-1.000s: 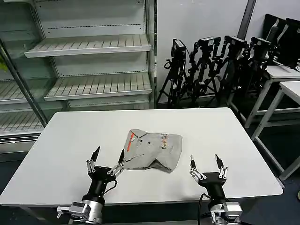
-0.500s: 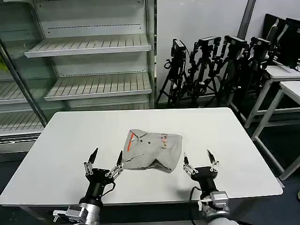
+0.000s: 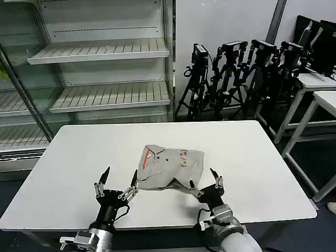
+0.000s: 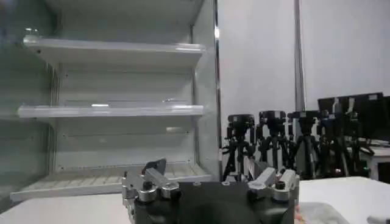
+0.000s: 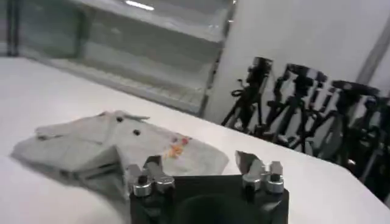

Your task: Fold and organize the clothes.

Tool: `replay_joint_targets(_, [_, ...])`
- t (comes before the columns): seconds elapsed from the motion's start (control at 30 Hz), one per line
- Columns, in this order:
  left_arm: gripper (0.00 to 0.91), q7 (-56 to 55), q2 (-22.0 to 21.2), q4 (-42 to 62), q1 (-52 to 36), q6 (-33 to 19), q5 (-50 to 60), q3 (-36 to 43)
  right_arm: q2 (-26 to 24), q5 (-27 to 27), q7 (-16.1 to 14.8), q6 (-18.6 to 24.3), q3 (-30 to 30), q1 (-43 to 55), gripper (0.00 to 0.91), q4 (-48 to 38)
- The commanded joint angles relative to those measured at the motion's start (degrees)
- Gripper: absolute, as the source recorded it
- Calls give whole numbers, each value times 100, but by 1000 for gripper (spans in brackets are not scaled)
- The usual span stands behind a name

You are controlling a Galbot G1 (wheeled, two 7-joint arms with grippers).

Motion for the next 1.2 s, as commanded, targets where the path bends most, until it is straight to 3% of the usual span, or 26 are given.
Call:
replay_joint_targets(0.03, [907,4,-4,18,12,4,2,9,-498,-592,-197,-340,-973,490,907,-274])
replay_joint_targets(0.37, [907,3,20,100,-29,11,-50,30,-631,-769,-176,-347,-1080,789,907,-710])
replay_joint_targets(0.43, [907,4,29,106,-38,14,-62,31,-616,-761,-171,-346,-1093,851,836,-821])
replay_joint_targets(0.47, [907,4,31,106,-45,19,-66,34,-608,-736,-168,-344,-1094,872,766,-860])
replay_joint_targets(0.5, [907,4,34,110,-53,25,-67,36,-603,-712,-171,-345,-1095,881,625,-877])
replay_joint_targets(0.57, [907,3,45,118,-61,27,-80,36,-595,-672,-169,-343,-1101,893,484,-890])
replay_joint_targets(0.63, [907,3,51,125,-64,29,-83,37,-586,-634,-158,-340,-1088,887,151,-882])
replay_joint_targets(0.7, [907,3,59,122,-61,30,-90,42,-587,-596,-156,-339,-1040,858,0,-861])
replay_joint_targets(1.2, [907,0,117,86,-57,34,-189,45,-917,-409,-301,-168,-400,439,0,-710])
